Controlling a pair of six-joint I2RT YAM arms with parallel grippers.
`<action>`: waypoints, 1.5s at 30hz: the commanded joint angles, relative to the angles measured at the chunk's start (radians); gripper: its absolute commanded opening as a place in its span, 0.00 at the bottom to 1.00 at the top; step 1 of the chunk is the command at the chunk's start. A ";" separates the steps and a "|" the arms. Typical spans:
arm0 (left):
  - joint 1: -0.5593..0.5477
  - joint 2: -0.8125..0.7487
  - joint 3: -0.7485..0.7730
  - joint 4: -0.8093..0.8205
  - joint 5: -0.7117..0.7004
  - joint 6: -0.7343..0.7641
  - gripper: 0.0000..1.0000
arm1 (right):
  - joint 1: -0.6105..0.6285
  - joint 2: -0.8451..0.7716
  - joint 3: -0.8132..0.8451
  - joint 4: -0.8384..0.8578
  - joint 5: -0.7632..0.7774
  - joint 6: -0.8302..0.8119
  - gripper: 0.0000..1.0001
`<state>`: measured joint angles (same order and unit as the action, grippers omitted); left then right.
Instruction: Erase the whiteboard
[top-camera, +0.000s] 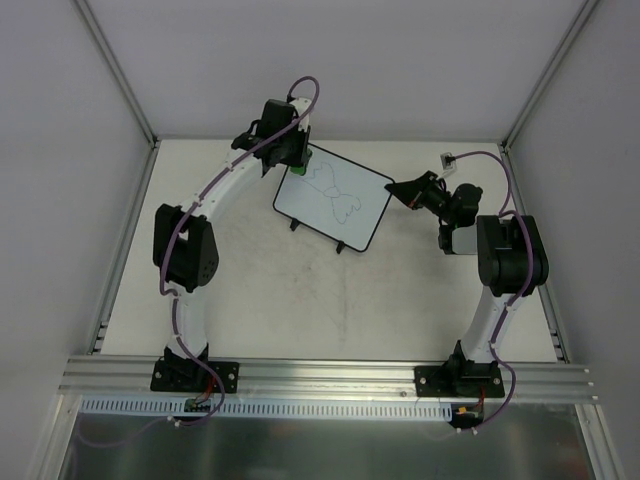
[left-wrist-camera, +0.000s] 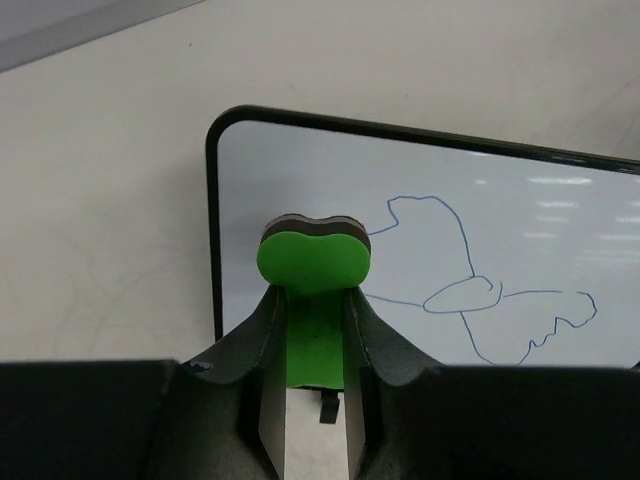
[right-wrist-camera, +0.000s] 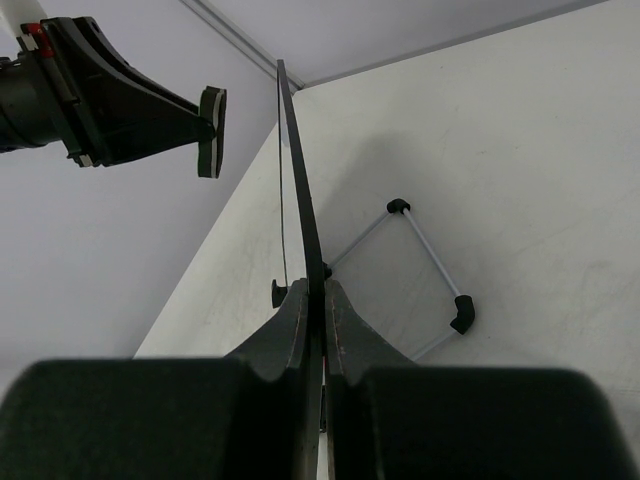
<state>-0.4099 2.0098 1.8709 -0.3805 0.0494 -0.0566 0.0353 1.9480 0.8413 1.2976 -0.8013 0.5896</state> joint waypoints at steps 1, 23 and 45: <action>-0.035 0.043 0.091 0.002 -0.010 0.092 0.00 | 0.017 -0.017 0.012 0.233 -0.024 -0.045 0.00; -0.073 0.179 0.182 0.009 0.030 0.184 0.00 | 0.023 -0.021 0.008 0.233 -0.030 -0.048 0.00; -0.081 0.159 0.030 0.014 0.017 0.178 0.00 | 0.023 -0.026 0.010 0.233 -0.032 -0.048 0.00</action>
<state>-0.4786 2.1788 1.9560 -0.3298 0.0525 0.1200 0.0380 1.9480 0.8413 1.2881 -0.7959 0.5941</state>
